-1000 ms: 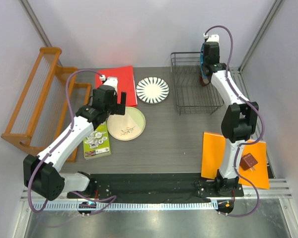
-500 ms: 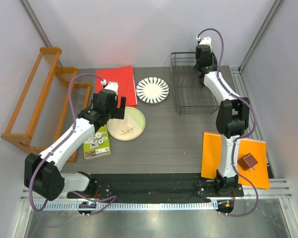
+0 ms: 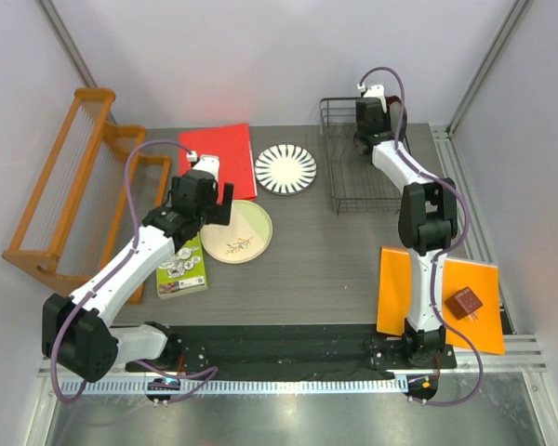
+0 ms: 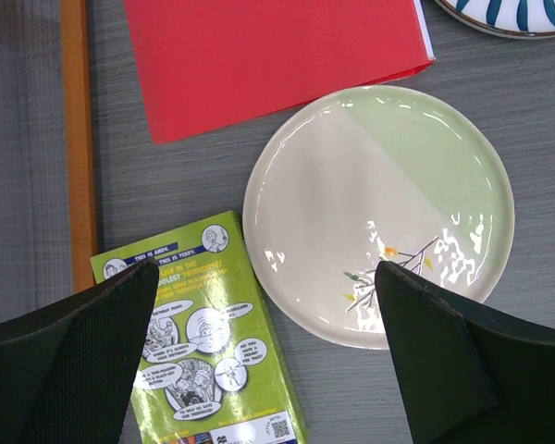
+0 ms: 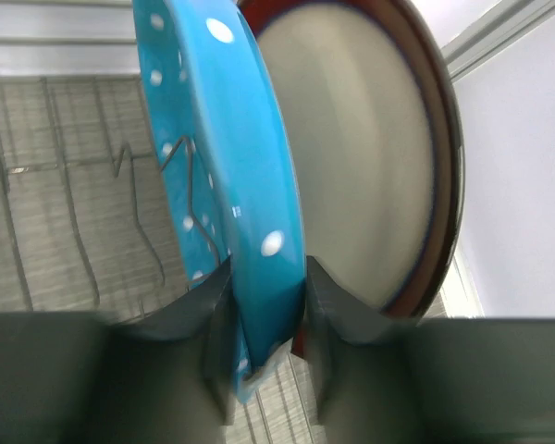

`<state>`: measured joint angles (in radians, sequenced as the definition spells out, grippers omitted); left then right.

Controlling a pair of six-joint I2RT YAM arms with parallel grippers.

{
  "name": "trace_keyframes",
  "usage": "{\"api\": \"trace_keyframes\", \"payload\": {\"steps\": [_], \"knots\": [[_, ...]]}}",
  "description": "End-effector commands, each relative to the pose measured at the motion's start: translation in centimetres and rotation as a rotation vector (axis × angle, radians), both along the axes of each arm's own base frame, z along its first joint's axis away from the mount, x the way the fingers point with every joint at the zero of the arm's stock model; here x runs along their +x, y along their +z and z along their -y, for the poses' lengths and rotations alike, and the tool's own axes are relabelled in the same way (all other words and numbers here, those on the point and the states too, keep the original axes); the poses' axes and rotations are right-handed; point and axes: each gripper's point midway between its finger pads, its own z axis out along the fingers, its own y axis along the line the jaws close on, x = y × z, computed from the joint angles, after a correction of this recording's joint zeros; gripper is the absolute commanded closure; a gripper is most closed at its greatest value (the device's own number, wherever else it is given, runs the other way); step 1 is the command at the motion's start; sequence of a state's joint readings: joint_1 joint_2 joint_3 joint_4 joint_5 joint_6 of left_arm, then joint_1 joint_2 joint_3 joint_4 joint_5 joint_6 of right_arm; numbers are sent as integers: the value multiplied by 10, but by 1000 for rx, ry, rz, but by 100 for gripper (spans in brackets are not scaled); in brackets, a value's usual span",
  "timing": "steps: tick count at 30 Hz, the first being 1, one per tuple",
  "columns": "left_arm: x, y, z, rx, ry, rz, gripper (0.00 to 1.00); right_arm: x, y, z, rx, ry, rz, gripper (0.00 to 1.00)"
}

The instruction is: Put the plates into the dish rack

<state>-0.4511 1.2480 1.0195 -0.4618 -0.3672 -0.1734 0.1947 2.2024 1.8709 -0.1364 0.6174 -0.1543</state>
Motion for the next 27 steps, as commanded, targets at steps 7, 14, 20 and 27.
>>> {"api": "trace_keyframes", "payload": {"steps": [7,14,20,27], "knots": [[-15,-32,14,93,-249,-120,2,-15,116,9,30,-42,248,40],[-23,-71,36,74,-375,-272,55,-68,145,-19,163,88,231,37],[-31,-105,56,28,-399,-419,99,-148,90,-98,319,443,10,41],[-38,-134,89,36,-484,-519,100,-225,34,-140,468,620,-177,44]]}}
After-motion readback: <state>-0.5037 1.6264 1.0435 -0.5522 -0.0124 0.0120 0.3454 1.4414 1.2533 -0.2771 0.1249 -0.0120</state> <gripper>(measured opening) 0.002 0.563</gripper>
